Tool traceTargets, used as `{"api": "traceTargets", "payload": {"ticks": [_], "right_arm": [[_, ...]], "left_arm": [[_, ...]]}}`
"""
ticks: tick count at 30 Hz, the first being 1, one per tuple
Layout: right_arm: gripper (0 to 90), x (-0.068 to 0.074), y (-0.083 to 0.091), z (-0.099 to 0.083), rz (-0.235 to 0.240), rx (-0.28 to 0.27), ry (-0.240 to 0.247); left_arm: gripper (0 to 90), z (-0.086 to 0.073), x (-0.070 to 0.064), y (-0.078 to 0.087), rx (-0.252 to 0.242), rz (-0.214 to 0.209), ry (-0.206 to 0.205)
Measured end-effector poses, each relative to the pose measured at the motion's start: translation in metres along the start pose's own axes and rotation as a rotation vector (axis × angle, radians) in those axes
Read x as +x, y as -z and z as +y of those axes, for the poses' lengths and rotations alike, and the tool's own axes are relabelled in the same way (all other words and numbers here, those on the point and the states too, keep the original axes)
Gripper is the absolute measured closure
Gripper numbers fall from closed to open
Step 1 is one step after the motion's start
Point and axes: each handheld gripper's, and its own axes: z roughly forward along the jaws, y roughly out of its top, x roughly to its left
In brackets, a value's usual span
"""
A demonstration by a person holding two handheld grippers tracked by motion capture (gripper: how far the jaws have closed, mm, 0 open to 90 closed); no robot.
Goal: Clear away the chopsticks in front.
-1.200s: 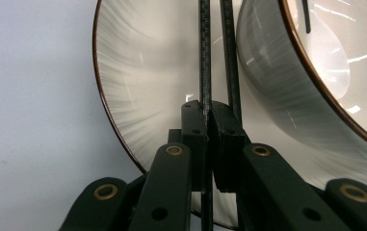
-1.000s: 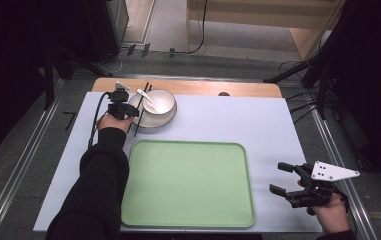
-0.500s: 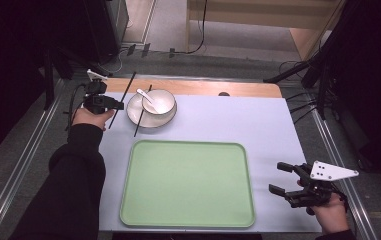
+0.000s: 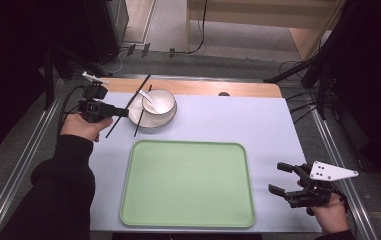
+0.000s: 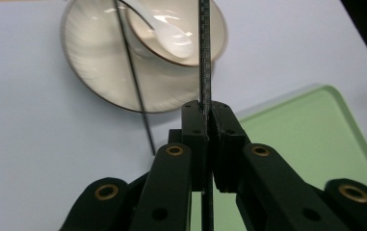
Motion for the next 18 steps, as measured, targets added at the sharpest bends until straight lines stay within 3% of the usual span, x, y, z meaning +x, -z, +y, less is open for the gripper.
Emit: {"api": "traceTargets", "payload": {"ticks": [6,15,18], "right_arm": [[16.1,0.0,0.001,0.0,0.0,0.0,-0.001],[16.1,0.0,0.001,0.0,0.002,-0.005,0.001],[16.1,0.0,0.001,0.0,0.005,-0.004,0.002]], "left_arm": [[86.0,-0.034,-0.021,-0.019,0.027,-0.05,-0.048],[86.0,-0.07,-0.031,-0.042,0.027,-0.077,-0.05],[85.9,-0.084,-0.036,-0.048,0.013,-0.077,-0.072]]}}
